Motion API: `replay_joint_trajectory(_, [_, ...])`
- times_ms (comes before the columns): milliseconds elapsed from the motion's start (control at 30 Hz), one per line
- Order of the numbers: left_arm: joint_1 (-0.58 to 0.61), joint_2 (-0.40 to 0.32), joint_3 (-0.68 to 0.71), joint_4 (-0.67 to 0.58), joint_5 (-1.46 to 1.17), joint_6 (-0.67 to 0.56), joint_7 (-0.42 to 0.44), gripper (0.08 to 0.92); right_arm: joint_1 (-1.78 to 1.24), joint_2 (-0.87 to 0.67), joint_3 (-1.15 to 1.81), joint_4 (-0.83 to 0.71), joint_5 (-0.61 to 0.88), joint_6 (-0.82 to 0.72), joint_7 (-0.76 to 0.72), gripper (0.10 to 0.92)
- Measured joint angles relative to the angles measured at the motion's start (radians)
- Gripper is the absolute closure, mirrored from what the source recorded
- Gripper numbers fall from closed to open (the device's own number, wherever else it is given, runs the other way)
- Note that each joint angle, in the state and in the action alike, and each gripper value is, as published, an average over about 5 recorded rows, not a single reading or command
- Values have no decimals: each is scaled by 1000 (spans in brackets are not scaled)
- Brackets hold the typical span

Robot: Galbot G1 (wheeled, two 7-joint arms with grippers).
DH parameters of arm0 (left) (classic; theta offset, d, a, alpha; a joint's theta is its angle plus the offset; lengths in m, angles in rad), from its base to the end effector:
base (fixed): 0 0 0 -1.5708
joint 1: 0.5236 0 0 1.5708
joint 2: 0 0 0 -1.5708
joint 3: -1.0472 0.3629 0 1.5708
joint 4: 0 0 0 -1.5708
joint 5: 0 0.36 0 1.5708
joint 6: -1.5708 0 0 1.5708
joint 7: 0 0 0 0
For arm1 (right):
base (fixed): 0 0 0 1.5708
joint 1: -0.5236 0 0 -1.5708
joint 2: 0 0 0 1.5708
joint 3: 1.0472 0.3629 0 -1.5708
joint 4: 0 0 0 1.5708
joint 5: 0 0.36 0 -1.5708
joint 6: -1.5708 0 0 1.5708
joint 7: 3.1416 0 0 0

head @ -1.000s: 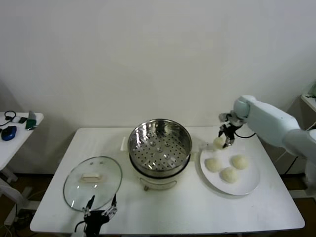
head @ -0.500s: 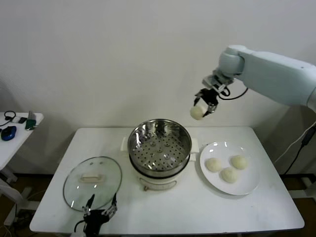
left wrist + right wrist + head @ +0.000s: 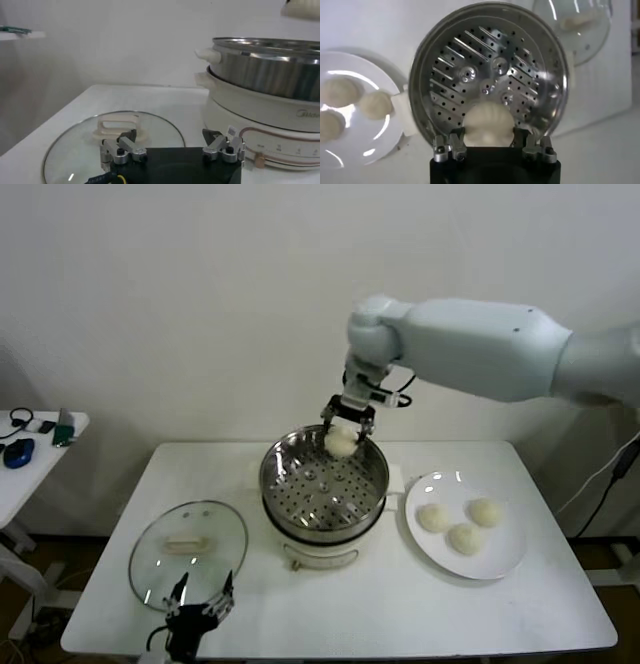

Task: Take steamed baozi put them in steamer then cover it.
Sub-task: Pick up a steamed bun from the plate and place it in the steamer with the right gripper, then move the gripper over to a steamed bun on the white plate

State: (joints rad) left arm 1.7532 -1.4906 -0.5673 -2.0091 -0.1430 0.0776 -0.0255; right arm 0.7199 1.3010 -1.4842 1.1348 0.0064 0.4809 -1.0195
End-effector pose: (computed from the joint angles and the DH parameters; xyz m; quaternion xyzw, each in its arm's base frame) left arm 0.1127 0.0310 -0.3698 0.0177 -0.9848 0.0234 0.1710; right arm 0.5910 0.1477 -0.0233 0.6330 -0.1276 0.7631 0.0274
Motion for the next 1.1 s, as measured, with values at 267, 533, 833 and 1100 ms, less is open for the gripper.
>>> replay_joint_trajectory(267, [-1,1,0,8,0,-5,-2,177,-125,71,45,-146,-127,60,47,355])
replay_joint_trajectory(533, [-4,1,2,14,0,-11,-3,177,-207,131,93,-281,-195,107,78,350])
replay_joint_trajectory(833, [2,-1,5,13,1,-18,-3,177,-190,132,85,-311,-114,127,53,209])
replay_joint_trajectory(1100, [10,-10,12,3,6,-21,1,177,6,31,-62,-226,237,26,-21,203])
